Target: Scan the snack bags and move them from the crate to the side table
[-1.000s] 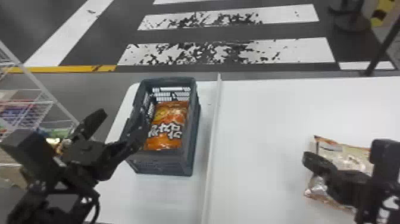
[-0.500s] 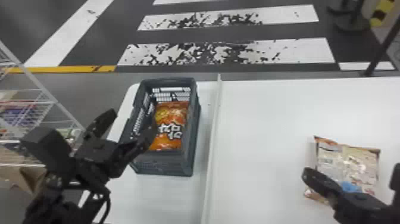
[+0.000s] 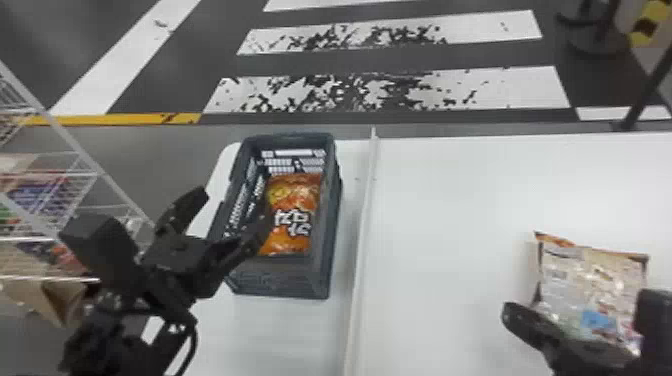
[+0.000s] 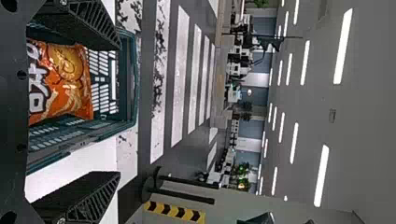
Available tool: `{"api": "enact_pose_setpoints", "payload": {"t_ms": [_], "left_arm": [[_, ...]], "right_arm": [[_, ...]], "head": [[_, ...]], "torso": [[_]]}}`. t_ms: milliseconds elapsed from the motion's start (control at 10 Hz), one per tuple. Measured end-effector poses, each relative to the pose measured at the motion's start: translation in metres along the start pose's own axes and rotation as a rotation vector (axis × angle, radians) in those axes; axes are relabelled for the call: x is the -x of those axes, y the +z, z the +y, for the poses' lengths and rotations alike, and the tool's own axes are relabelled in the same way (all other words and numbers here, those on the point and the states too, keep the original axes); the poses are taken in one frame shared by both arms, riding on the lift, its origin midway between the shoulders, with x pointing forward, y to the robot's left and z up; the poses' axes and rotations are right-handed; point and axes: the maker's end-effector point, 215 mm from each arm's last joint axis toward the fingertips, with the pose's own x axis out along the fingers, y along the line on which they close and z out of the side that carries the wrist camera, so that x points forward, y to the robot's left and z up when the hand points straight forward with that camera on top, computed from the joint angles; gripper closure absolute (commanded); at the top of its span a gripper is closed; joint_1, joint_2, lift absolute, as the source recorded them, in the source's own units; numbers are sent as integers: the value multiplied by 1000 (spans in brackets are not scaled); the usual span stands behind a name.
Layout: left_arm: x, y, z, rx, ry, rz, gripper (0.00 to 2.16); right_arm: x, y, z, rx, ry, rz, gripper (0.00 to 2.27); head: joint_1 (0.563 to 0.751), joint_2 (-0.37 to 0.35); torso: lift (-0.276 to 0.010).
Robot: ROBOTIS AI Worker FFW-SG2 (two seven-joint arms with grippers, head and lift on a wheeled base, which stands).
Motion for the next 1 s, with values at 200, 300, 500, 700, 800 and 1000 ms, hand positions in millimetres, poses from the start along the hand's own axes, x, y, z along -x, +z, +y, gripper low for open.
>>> {"api": "enact_pose_setpoints", "payload": {"t_ms": [200, 300, 500, 700, 800, 1000], "left_arm": [[-4, -3, -2, 5, -6, 2, 36], [-6, -4, -4, 7, -10, 3, 36], [-8, -8, -6, 12, -15, 8, 36], [-9, -7, -6, 12, -16, 7, 36], [-9, -7, -6, 12, -15, 6, 36], [-9, -7, -5, 10, -11, 7, 36]], "right_arm": [[4, -1, -15, -1, -27, 1, 2246], [8, -1, -24, -4, -44, 0, 2250], [16, 0, -42, -15, -74, 1, 2246], [21, -1, -48, -29, -80, 2, 2246], [22, 2, -42, -35, -62, -5, 2246], [30, 23, -23, -41, -14, -48, 2246]], "head": [[695, 182], [695, 161], [695, 124], [695, 110], [695, 115], [695, 132]], "torso": [[-87], [-87], [-87], [-87], [-87], [-87]]}}
